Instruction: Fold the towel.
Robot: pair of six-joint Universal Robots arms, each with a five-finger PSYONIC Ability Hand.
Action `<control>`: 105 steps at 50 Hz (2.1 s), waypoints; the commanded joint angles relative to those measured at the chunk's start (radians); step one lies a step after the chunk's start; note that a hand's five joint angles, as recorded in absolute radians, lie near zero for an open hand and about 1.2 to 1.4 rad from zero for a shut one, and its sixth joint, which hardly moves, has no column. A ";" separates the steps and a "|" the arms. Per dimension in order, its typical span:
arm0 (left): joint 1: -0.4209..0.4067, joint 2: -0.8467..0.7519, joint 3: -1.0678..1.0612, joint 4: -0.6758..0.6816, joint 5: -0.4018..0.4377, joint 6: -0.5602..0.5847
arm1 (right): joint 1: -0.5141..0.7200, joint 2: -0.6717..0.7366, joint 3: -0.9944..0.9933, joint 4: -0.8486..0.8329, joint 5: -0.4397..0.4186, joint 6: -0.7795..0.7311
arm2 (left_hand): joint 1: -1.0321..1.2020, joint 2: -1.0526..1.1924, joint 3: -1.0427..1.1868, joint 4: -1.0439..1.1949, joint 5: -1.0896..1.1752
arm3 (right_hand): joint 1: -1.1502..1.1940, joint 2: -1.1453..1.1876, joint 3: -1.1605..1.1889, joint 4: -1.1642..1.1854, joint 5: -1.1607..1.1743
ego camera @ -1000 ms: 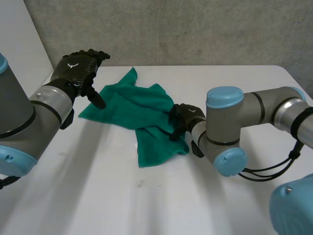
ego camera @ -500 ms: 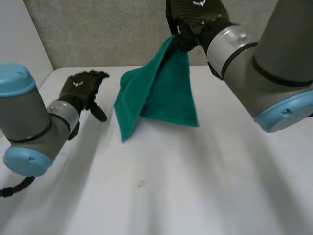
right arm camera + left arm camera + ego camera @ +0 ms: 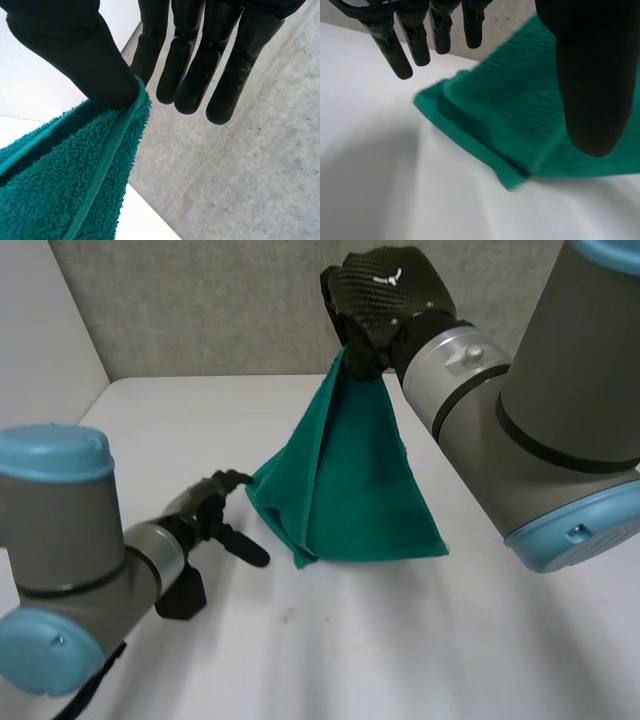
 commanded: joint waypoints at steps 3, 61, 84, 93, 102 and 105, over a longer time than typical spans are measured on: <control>-0.147 -0.119 0.009 0.138 -0.159 -0.080 | 0.018 -0.068 0.030 0.003 0.001 0.056 | 0.169 0.157 0.147 0.159 0.147 | 0.415 0.222 0.215 0.208 0.239; -0.131 -0.164 0.002 0.287 -0.101 -0.098 | 0.020 -0.222 0.145 0.025 -0.004 0.122 | 0.355 0.343 0.332 0.344 0.333 | 0.415 0.222 0.215 0.208 0.239; -0.202 -0.405 0.306 0.377 -0.124 -0.084 | -0.006 -0.275 0.185 0.022 -0.010 0.177 | 1.200 1.188 1.177 1.189 1.178 | 0.415 0.222 0.215 0.208 0.239; -0.006 -0.077 0.146 0.221 -0.069 0.053 | -0.158 -0.200 0.216 0.038 -0.019 0.079 | 1.200 1.188 1.177 1.189 1.178 | 0.415 0.222 0.215 0.208 0.239; 0.093 0.109 0.017 0.005 0.244 0.356 | -0.192 -0.062 0.256 0.071 -0.013 -0.149 | 1.200 1.188 1.177 1.189 1.178 | 0.415 0.222 0.215 0.208 0.239; 0.143 0.115 0.010 -0.079 0.302 0.413 | -0.193 -0.002 0.264 0.071 -0.014 -0.169 | 1.200 1.188 1.177 1.189 1.178 | 0.415 0.222 0.215 0.208 0.239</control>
